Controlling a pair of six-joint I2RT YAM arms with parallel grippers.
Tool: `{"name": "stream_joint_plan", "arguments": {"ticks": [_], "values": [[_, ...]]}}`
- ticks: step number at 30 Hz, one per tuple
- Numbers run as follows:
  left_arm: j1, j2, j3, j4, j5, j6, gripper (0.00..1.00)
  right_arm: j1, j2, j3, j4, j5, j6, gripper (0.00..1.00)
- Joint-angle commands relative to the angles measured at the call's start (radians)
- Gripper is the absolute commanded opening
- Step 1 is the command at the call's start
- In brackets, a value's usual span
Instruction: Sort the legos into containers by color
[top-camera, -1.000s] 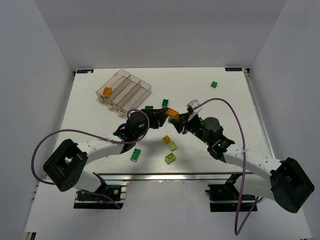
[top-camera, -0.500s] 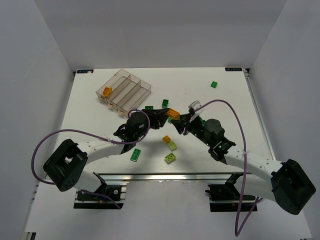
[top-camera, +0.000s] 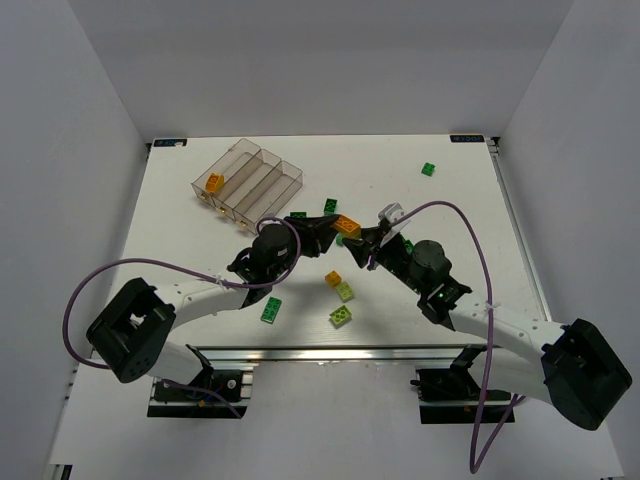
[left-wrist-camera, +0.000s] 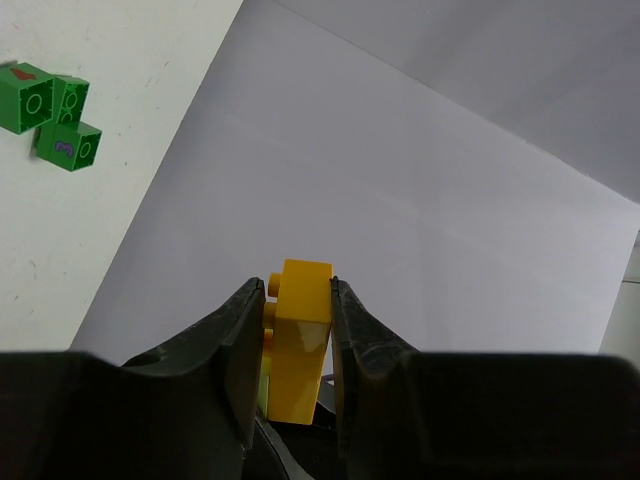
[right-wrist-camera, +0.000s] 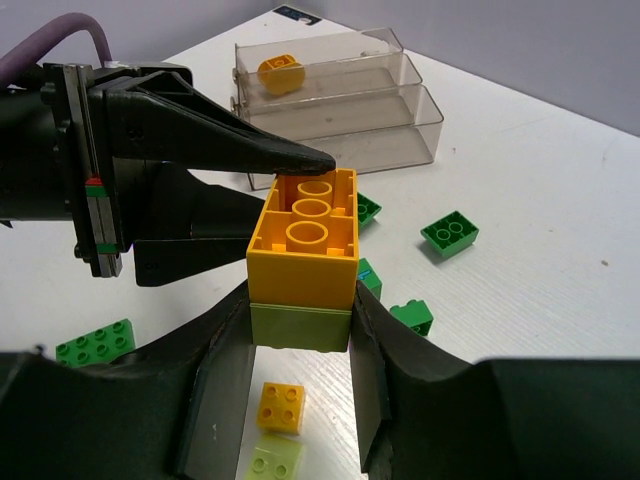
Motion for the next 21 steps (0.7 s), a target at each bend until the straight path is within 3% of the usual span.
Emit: {"name": "stream_joint_plan", "arguments": {"ticks": [1,21], "values": [[0.006,-0.017,0.016,0.127,-0.028,-0.153,0.00,0.005,-0.006,-0.025,0.018,-0.044,-0.031,0.20],[0.005,0.028,0.054,0.236,-0.028,-0.215,0.00,-0.013,0.047,-0.002,0.121,-0.076,-0.143,0.31]]}}
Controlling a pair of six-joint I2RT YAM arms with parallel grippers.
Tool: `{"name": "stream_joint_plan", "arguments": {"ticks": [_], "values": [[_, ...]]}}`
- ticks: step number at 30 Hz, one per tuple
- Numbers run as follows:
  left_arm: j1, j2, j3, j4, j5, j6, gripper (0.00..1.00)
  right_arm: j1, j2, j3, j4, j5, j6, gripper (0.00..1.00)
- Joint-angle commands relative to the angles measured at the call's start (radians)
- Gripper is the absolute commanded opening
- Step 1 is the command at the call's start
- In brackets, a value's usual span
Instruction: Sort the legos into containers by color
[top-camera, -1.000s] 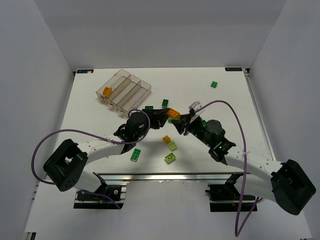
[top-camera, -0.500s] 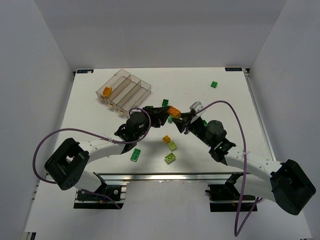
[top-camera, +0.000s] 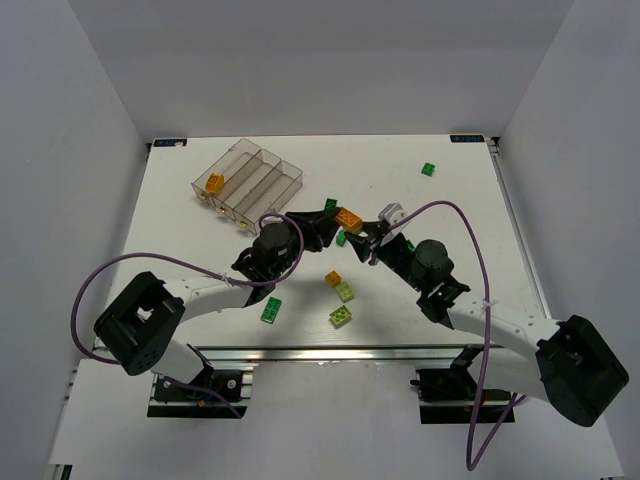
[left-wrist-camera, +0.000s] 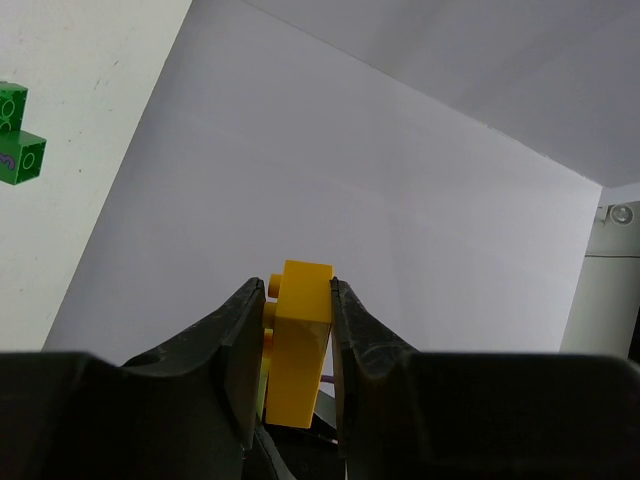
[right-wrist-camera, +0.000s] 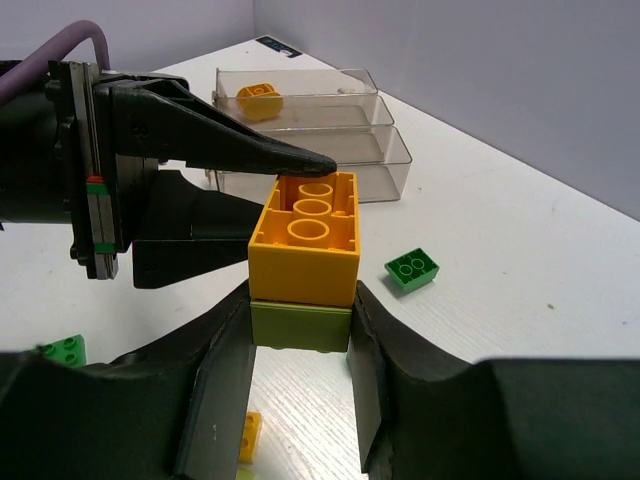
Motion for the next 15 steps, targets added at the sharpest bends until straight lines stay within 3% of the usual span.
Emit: {"name": "stream_joint_plan", "arguments": {"ticks": [1,15], "values": [[0.004,-0.024,0.057,0.091,-0.020,-0.218,0.00,0.003,0.025,0.003,0.026,-0.061,-0.032,0.29],[0.001,-0.041,0.090,0.089,-0.030,-0.210,0.00,-0.014,0.025,-0.014,0.029,-0.066,-0.032,0.23]]}}
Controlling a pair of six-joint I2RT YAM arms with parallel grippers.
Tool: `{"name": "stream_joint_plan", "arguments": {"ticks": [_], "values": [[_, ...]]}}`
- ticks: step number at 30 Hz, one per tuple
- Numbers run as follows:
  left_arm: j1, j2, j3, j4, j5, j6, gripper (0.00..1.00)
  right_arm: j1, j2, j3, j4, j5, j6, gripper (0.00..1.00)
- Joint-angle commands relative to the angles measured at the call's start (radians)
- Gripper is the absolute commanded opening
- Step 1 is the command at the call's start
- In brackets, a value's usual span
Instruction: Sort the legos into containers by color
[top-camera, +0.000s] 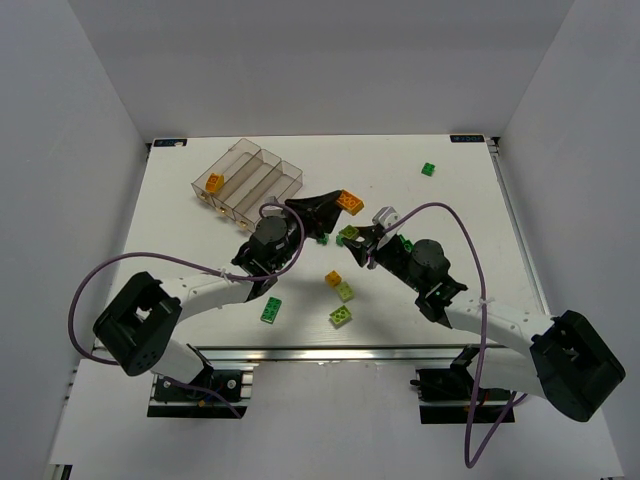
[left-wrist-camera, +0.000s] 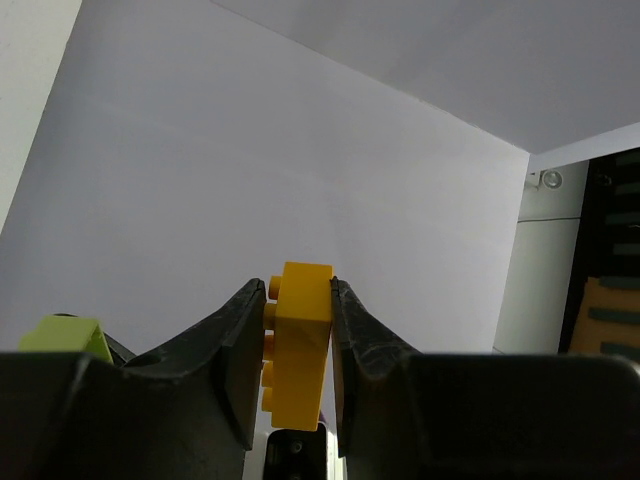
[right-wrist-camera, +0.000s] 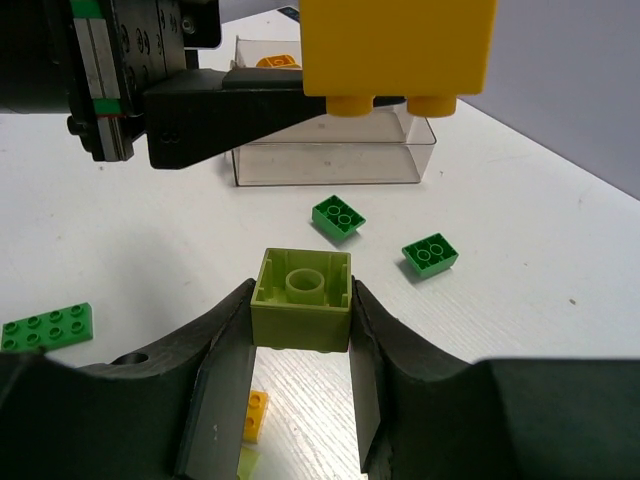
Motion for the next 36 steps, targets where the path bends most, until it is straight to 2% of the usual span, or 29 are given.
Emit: {"name": "stream_joint_plan", "arguments": {"ticks": [1,5,9,12,13,17,19,20,22,23,29,36], "values": [[0.002,-0.042,0.026,0.021,-0.018,-0.196,0.00,-0.006,-0.009,-0.007,0.028,-0.016,-0.004,0.22],[0.021,-0.077,0.017,-0.032,-0.026,-0.122,0.00,-0.012,-0.025,-0.007,0.001,-0.034,-0.006,0.20],[0.094,-0.145,0.021,-0.224,-0.001,0.000,0.00,-0.023,-0.065,0.026,-0.111,-0.124,-0.030,0.17],[0.163,-0.207,0.032,-0.357,0.014,0.101,0.00,-0.034,-0.093,0.074,-0.272,-0.252,-0.087,0.08],[0.185,-0.220,0.040,-0.399,0.029,0.130,0.00,-0.035,-0.102,0.077,-0.315,-0.307,-0.098,0.01],[0.281,-0.254,0.109,-0.665,0.043,0.357,0.00,-0.040,-0.148,0.090,-0.383,-0.367,-0.128,0.00],[0.338,-0.238,0.193,-0.785,0.035,0.449,0.00,-0.043,-0.156,0.105,-0.415,-0.379,-0.139,0.00],[0.355,-0.228,0.225,-0.881,0.014,0.547,0.00,-0.045,-0.165,0.109,-0.441,-0.381,-0.144,0.00],[0.403,-0.177,0.343,-0.975,-0.023,0.647,0.00,-0.048,-0.173,0.114,-0.463,-0.385,-0.162,0.00],[0.416,-0.156,0.389,-1.064,-0.047,0.745,0.00,-0.048,-0.180,0.120,-0.481,-0.387,-0.165,0.00],[0.501,0.079,0.733,-1.288,-0.210,1.073,0.00,-0.055,-0.202,0.139,-0.509,-0.402,-0.158,0.00],[0.522,0.401,1.083,-1.437,-0.383,1.429,0.00,-0.066,-0.208,0.157,-0.533,-0.414,-0.148,0.00]]}}
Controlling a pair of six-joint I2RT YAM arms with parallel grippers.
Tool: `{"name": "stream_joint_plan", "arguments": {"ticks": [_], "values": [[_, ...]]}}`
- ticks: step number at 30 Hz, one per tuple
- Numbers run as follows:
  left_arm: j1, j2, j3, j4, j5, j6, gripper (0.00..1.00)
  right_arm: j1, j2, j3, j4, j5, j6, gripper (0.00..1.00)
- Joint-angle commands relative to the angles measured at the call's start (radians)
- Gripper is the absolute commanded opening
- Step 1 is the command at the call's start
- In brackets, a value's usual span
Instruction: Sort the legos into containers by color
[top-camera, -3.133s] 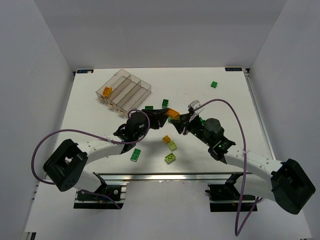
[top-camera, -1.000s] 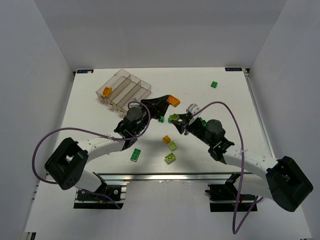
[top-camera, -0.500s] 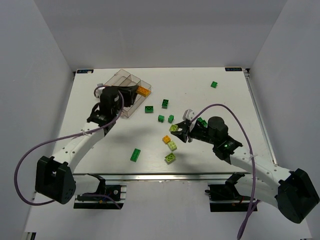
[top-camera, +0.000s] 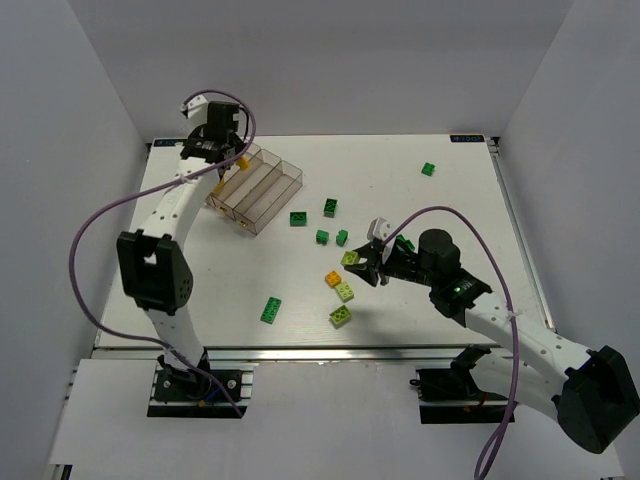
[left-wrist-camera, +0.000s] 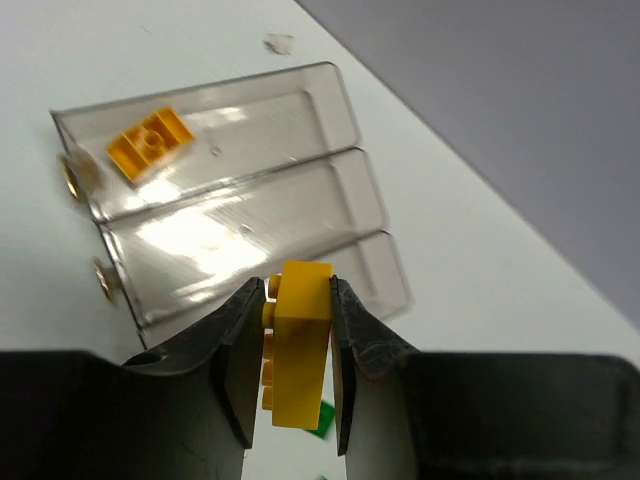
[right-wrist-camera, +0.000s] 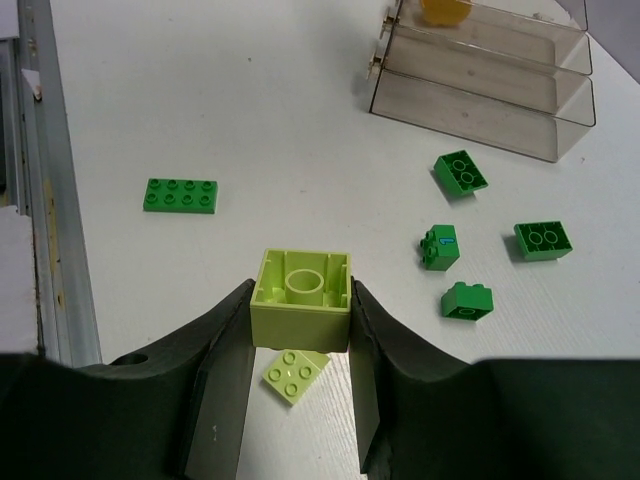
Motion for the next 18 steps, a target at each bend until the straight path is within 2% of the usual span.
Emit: {"name": "stream_joint_plan", "arguments": {"ticks": [1,5,11,14,18], "values": [[-0.001,0.108,0.111,-0.126,-0.127,0.298,0.00,-0.008,-0.021,0.053,-0.007,-0.023,-0.001,0.00],[-0.001,0.187,0.148,-0.024,-0.142,0.542,0.00,-0.011,-0.023,0.064,-0.025,-0.026,-0.005,0.00],[-0.001,0.247,0.145,0.133,-0.196,0.778,0.00,-0.019,-0.029,0.070,-0.050,-0.031,-0.014,0.00],[-0.001,0.281,0.166,0.159,-0.222,0.852,0.00,-0.019,-0.020,0.065,-0.047,-0.032,-0.008,0.00],[0.004,0.310,0.163,0.187,-0.206,0.871,0.00,-0.020,-0.003,0.065,-0.037,-0.035,-0.005,0.00]]}}
